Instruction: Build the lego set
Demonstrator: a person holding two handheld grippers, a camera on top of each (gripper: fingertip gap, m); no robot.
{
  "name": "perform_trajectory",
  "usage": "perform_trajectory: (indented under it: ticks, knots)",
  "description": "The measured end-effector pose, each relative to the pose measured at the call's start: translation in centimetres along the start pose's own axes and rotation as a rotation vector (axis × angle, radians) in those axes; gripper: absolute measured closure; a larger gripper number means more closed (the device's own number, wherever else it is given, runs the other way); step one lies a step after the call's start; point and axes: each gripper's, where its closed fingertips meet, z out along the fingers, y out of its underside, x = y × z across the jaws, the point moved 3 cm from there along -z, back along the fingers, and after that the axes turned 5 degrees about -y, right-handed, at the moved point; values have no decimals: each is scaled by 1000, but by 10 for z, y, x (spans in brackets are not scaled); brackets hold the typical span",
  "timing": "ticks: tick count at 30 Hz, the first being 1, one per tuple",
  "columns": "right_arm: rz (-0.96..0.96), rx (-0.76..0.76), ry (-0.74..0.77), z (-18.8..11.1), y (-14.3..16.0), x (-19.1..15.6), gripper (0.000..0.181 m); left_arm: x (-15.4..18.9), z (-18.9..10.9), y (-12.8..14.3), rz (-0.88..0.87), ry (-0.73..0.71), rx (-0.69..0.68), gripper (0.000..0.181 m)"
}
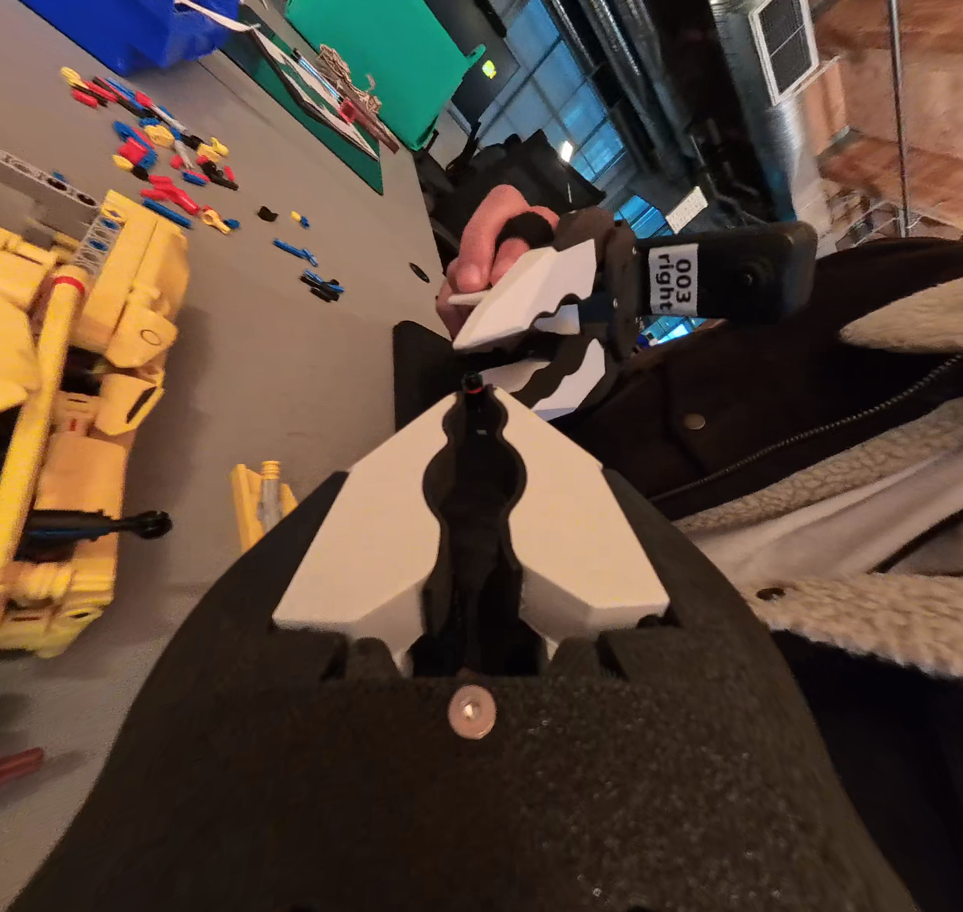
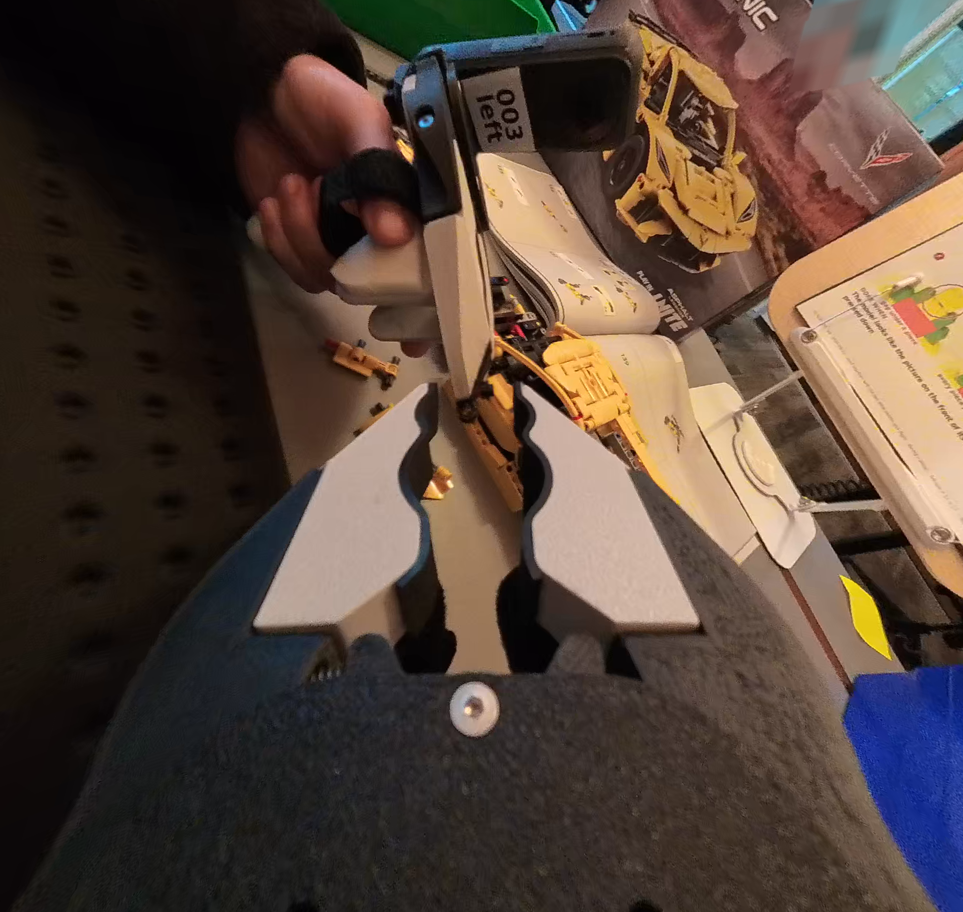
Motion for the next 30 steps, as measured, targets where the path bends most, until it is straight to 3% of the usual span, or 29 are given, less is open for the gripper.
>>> perform_trajectory:
  ticks: [8,21,24,27,30]
  knots:
    - [-18,20,-35,-3,-2,-6,168,6,1,4,-29,67,-31,175]
    - [-7,-7,-101,-1,3,-12,170,1,4,11,-74,67,-67,176]
    - [108,59,-119,-1,2,-3,169,2,2,4,-87,73,-23,175]
    - [219,206,-134,-8,-10,3,169,13,-1,-6,-138,173,27,174]
    - [192,242,-53,-7,-11,5,169,13,-7,-8,-137,185,42,173]
